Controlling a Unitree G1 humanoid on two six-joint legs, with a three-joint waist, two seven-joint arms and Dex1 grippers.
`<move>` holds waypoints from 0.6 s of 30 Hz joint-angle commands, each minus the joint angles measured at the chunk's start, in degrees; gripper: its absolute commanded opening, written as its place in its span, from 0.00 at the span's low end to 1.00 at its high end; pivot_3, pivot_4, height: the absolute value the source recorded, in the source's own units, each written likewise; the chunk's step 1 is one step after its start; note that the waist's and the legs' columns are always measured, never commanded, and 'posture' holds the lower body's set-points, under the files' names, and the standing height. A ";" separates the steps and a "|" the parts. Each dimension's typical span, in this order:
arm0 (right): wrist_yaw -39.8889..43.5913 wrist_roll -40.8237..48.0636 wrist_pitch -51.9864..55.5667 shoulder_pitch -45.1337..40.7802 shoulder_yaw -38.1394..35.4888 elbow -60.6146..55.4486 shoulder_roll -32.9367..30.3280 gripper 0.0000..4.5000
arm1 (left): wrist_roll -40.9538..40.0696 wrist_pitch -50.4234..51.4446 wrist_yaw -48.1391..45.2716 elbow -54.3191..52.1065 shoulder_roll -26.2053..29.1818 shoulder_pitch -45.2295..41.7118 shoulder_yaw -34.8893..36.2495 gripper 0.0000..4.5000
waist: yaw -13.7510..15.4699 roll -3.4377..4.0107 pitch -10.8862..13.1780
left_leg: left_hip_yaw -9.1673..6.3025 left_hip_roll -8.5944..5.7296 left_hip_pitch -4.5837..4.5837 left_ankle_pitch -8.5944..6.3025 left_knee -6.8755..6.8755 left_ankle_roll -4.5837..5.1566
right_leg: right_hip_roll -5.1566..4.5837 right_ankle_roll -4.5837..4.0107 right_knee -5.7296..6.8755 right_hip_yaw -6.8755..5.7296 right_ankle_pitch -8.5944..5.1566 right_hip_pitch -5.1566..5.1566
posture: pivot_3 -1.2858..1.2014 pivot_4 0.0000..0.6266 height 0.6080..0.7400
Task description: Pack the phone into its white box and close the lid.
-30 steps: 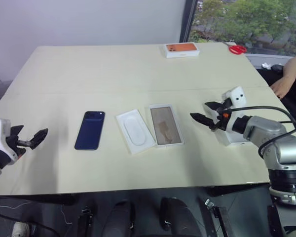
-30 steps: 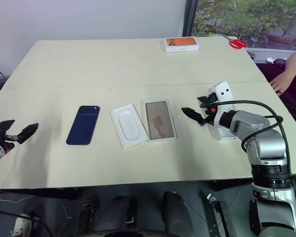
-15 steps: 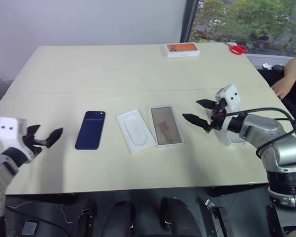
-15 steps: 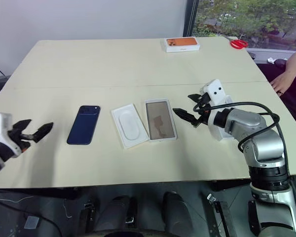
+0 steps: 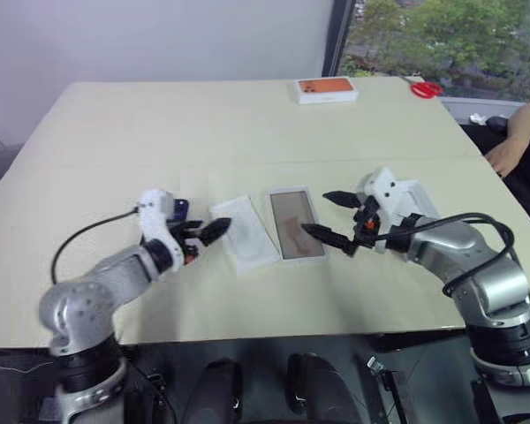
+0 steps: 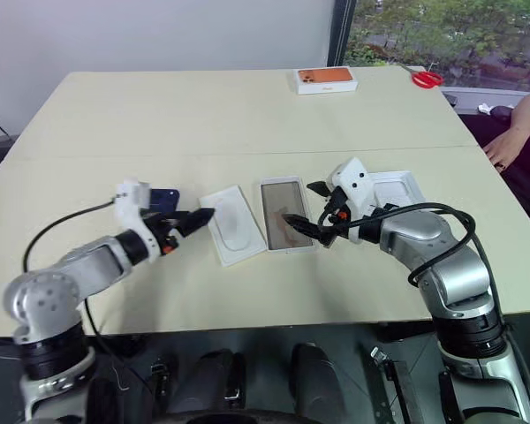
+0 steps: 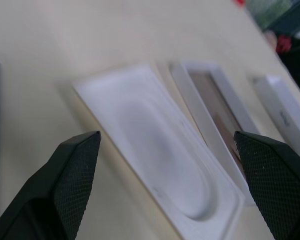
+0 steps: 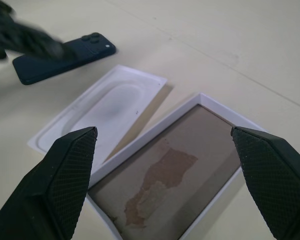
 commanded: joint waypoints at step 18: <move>1.21 0.95 -1.10 -0.59 -1.08 -2.34 -1.49 0.99 | -2.22 11.69 31.48 3.78 -21.39 -9.94 8.49 1.00 | 1.49 -0.05 -0.02 | -0.03 0.05 0.12 0.02 0.00 -0.04 | 0.17 -0.03 -0.08 0.02 -0.02 0.17 | 0.52 0.24 1.00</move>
